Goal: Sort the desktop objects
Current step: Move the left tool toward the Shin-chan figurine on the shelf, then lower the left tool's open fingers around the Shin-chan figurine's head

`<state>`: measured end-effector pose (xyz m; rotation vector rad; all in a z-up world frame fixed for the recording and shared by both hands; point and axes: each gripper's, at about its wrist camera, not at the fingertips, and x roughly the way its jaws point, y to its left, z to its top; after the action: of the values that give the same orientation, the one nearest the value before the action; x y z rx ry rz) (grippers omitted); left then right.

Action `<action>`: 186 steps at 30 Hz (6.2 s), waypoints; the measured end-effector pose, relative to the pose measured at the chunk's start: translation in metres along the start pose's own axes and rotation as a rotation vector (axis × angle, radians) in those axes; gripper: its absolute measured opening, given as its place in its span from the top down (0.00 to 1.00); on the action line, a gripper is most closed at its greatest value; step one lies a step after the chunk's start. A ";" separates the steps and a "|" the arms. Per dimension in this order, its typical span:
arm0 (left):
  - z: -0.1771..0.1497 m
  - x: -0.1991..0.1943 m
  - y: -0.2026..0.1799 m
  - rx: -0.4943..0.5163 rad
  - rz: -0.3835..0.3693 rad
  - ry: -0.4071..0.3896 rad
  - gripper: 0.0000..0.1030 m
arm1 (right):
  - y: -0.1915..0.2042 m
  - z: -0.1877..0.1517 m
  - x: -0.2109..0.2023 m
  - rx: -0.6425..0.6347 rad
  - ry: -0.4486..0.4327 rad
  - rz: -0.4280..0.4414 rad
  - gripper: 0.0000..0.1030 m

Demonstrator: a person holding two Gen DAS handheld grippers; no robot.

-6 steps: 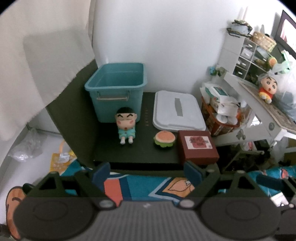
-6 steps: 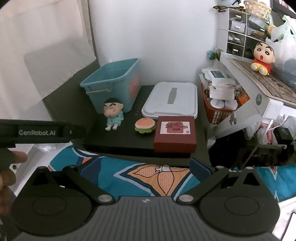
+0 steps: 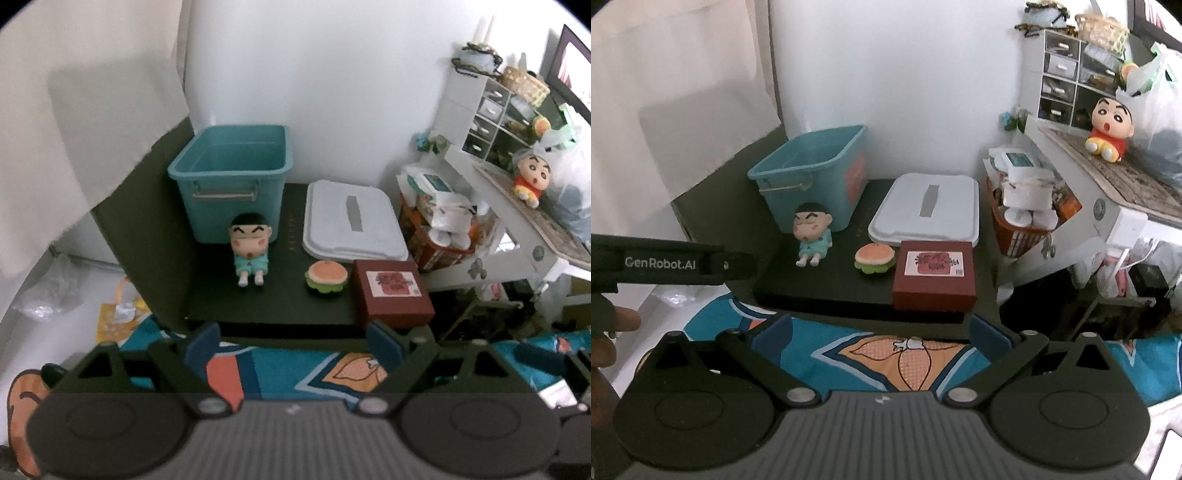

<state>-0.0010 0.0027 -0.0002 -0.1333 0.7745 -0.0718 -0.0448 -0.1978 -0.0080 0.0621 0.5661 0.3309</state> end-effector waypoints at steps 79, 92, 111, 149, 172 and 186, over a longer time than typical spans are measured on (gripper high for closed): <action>0.057 0.170 0.092 0.052 -0.132 0.011 0.37 | 0.044 0.014 0.181 -0.143 -0.095 0.183 0.57; 0.060 0.204 0.114 -0.019 -0.118 0.040 0.45 | 0.065 0.030 0.252 -0.100 -0.059 0.215 0.67; 0.056 0.217 0.124 -0.057 -0.102 0.049 0.45 | 0.070 0.039 0.295 -0.038 0.009 0.214 0.91; 0.046 0.175 0.086 0.058 -0.117 0.038 0.44 | 0.034 -0.001 0.162 -0.138 -0.088 0.206 0.39; 0.054 0.207 0.092 0.018 -0.139 0.037 0.44 | 0.061 0.006 0.231 -0.108 -0.042 0.230 0.28; 0.056 0.222 0.094 0.021 -0.174 0.038 0.43 | 0.066 0.007 0.255 -0.128 -0.017 0.230 0.31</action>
<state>0.1984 0.0756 -0.1279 -0.1794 0.7987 -0.2479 0.1423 -0.0521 -0.1236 0.0062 0.5204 0.5891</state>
